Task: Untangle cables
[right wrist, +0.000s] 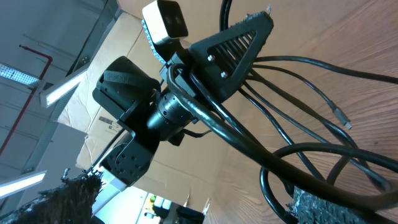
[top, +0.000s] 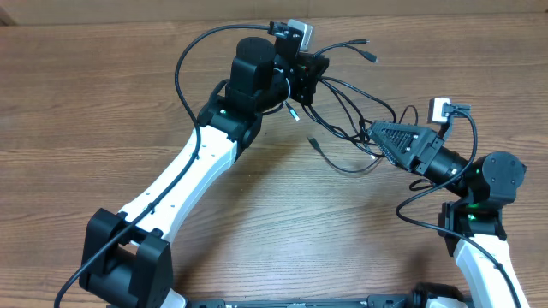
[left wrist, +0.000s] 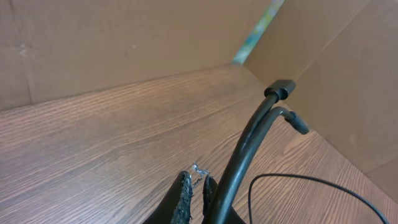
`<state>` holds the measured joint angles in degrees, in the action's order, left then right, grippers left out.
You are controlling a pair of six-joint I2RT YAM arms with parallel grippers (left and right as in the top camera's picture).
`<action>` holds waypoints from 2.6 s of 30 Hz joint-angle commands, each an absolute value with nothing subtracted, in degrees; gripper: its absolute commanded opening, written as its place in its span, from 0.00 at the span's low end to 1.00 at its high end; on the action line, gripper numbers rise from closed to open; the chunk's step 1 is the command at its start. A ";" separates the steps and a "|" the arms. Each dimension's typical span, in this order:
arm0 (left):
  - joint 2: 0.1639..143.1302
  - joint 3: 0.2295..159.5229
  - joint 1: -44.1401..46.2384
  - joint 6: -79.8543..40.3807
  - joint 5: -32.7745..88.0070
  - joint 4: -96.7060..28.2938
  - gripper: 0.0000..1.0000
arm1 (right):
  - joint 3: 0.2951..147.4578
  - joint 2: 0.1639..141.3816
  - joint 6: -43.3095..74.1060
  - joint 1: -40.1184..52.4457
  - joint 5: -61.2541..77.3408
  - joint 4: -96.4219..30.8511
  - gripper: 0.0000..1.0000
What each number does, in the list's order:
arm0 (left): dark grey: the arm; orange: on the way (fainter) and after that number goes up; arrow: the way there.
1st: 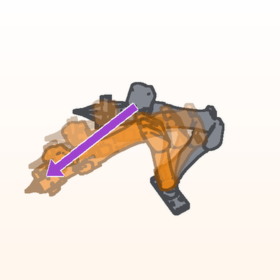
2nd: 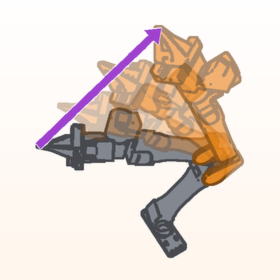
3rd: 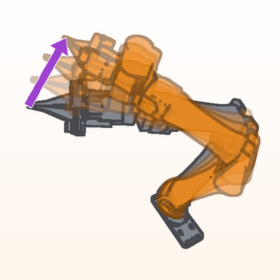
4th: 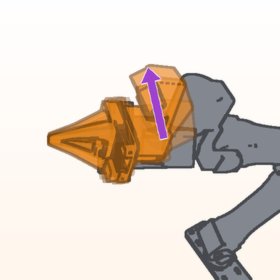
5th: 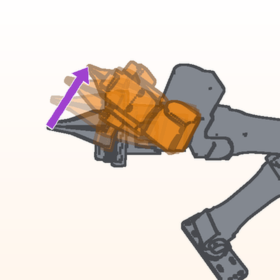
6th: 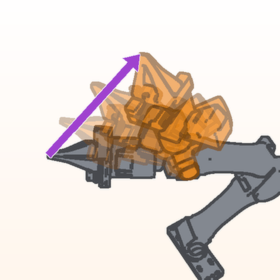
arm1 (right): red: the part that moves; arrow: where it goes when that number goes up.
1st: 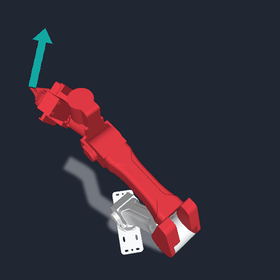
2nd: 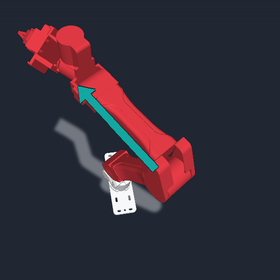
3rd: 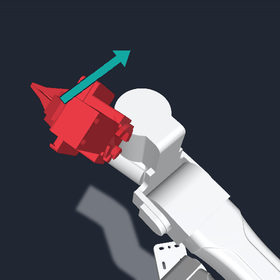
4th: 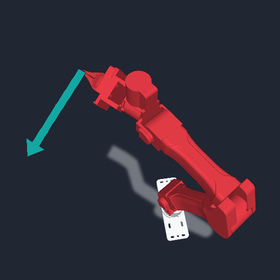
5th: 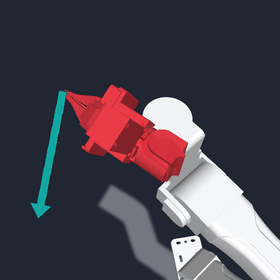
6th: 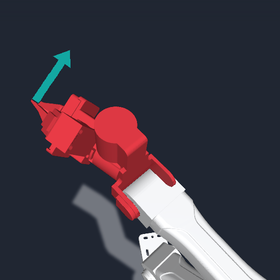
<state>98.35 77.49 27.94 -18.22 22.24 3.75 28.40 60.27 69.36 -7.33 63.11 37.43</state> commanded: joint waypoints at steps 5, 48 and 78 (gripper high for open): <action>96.75 77.87 31.62 -21.45 15.27 5.28 0.04 | 28.91 59.86 68.97 -3.49 63.05 37.67 1.00; 96.62 77.87 6.68 -61.98 61.32 15.68 0.04 | 28.91 59.86 62.50 -2.00 61.34 29.87 1.00; 96.64 77.87 8.82 -68.60 46.30 12.08 0.04 | 28.88 59.86 63.09 -1.85 71.02 26.00 1.00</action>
<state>98.35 77.38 8.64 -63.48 51.83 13.34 28.40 60.27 63.20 -1.78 68.23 26.98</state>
